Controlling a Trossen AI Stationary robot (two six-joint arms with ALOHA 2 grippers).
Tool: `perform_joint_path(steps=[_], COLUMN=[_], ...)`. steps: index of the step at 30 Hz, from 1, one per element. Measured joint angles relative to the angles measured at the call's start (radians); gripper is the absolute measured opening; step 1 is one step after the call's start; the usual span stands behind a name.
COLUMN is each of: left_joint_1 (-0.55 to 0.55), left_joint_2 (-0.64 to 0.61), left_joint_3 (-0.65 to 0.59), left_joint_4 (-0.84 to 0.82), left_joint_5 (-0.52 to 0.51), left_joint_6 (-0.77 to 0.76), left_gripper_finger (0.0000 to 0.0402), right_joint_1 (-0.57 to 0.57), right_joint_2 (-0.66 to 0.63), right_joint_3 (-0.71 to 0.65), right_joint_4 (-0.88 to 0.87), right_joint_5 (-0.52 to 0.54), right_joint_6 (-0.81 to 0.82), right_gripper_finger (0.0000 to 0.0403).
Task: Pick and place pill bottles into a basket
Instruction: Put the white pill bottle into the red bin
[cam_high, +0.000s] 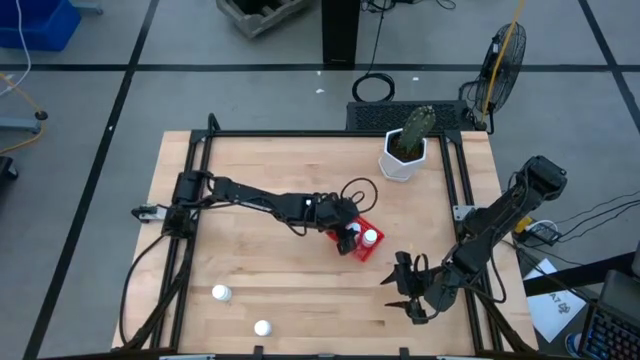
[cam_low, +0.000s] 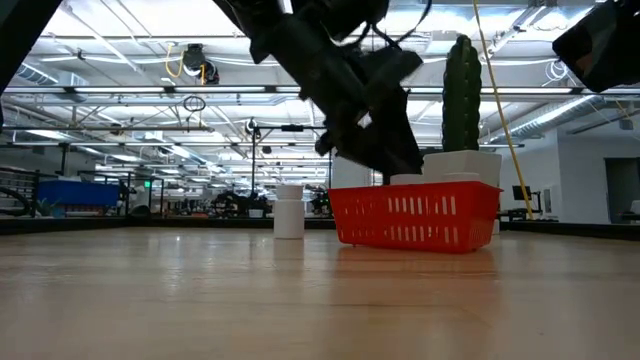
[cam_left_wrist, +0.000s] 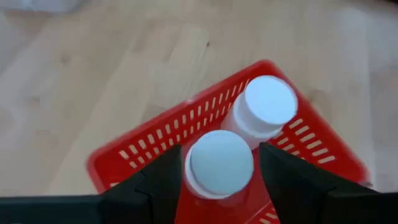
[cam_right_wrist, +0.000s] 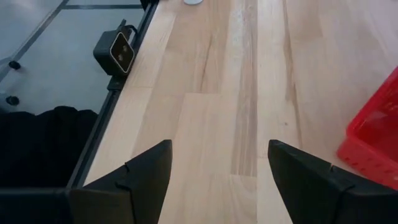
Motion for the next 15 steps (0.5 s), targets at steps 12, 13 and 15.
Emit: perform_joint_path(steps=[12,13,15], left_joint_1=[-0.084,-0.107,-0.157], left_joint_2=[-0.183,-0.195,-0.214], left_joint_3=[0.000,0.000,0.000], left_joint_4=[-0.197,-0.204,-0.209], left_joint_5=[-0.011,-0.024,-0.057], left_joint_6=[0.002,0.001,0.000], left_gripper_finger=[0.0216,0.0216,0.0216], right_joint_1=[-0.058,-0.062,-0.073], right_joint_2=[0.048,0.070,0.128], right_joint_3=[-0.231,-0.228,-0.203], right_joint_4=[0.620,0.631,0.641], right_joint_5=[-0.027,-0.032,-0.034], right_joint_6=[-0.203,-0.220,-0.251], right_gripper_finger=[0.0256,0.0256,0.0256])
